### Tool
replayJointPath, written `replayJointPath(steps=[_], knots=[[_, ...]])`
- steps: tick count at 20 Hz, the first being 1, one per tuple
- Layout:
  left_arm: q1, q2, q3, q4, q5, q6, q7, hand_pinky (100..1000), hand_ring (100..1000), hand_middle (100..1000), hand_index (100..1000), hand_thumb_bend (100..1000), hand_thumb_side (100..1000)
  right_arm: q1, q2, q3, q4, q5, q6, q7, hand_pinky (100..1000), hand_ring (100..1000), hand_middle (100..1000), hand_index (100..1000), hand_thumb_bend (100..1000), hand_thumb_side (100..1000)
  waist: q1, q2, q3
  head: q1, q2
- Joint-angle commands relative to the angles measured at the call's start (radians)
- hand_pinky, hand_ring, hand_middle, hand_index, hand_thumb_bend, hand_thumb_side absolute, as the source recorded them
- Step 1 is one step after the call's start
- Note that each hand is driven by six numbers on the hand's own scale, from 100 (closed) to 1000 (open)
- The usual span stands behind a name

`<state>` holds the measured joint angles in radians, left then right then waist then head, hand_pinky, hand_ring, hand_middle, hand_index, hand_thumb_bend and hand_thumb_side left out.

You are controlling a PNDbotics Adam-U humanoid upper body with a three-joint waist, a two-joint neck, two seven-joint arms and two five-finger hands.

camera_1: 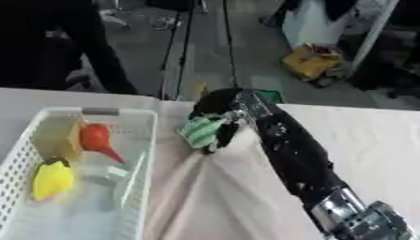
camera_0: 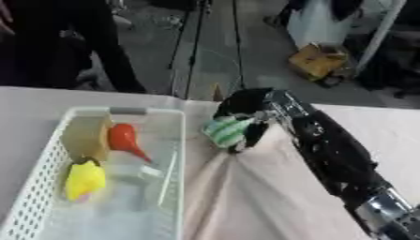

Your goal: Pick up objects on the table and place them in the box.

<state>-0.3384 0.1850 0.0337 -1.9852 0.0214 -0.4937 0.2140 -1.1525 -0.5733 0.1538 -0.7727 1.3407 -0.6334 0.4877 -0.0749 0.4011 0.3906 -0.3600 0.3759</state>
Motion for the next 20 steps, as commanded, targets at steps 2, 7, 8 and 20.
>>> replayJointPath(steps=[2,7,8,20], knots=[[-0.014,0.009,-0.004,-0.015,-0.005,0.003,-0.002,989,909,1000,929,100,1000,0.004,-0.015,0.006,0.035,-0.097,0.003,0.212,974,995,906,1000,639,412,0.001,-0.008,0.004,-0.007,-0.013],[-0.017,0.011,-0.006,-0.015,-0.004,0.002,-0.004,990,908,1000,926,100,1000,-0.003,-0.031,0.012,-0.008,-0.212,0.042,0.357,979,999,917,1000,619,378,-0.005,-0.006,0.011,-0.020,-0.019],[-0.017,0.011,-0.006,-0.015,-0.004,0.003,-0.004,990,908,1000,925,100,1000,0.003,-0.040,0.015,-0.021,-0.229,0.046,0.371,979,998,918,1000,619,374,-0.007,-0.005,0.012,-0.022,-0.021],[-0.018,0.010,-0.007,-0.015,-0.005,0.006,-0.003,992,909,1000,925,100,1000,0.026,-0.071,0.032,-0.094,-0.329,0.080,0.417,964,975,789,950,569,395,-0.010,-0.003,0.009,-0.021,-0.023]])
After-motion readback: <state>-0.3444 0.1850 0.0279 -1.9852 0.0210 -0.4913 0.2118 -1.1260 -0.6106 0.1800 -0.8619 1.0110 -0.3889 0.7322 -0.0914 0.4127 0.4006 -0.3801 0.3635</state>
